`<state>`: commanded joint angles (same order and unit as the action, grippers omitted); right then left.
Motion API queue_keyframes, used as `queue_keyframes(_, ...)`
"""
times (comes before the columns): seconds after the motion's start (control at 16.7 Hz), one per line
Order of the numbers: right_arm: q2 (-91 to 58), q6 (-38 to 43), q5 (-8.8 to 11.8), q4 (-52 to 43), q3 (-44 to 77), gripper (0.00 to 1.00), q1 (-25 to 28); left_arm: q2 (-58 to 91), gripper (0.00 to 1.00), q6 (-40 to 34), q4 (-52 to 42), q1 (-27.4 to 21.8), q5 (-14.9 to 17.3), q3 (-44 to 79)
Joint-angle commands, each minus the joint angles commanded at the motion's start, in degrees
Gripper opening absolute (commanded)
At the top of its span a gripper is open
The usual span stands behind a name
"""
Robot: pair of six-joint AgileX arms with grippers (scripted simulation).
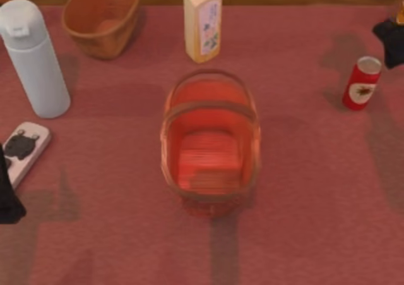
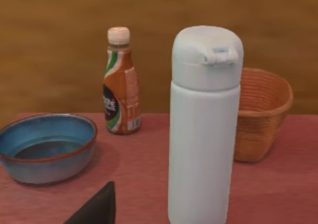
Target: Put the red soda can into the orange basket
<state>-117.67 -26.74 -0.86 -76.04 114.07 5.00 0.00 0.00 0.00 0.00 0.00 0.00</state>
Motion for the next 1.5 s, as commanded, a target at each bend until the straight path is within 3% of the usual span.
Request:
queue_keyframes(0.3,-20.8,-5.7,0.2,-10.9,24.0,1.00,1.3,0.0,1.00,0.0,0.0,0.0,0.0,0.0)
queue_keyframes(0.6,-31.6,-8.5,0.4,-15.5,36.9,1.00,2.1,0.0,1.00,0.0,0.0,0.0,0.0,0.0)
queue_keyframes(1.08,-32.2,-8.8,0.4,-14.9,36.9,1.00,1.9,0.0,1.00,0.0,0.0,0.0,0.0,0.0)
queue_keyframes(1.5,-29.0,-8.7,0.4,-2.6,21.0,1.00,2.2,0.0,1.00,0.0,0.0,0.0,0.0,0.0)
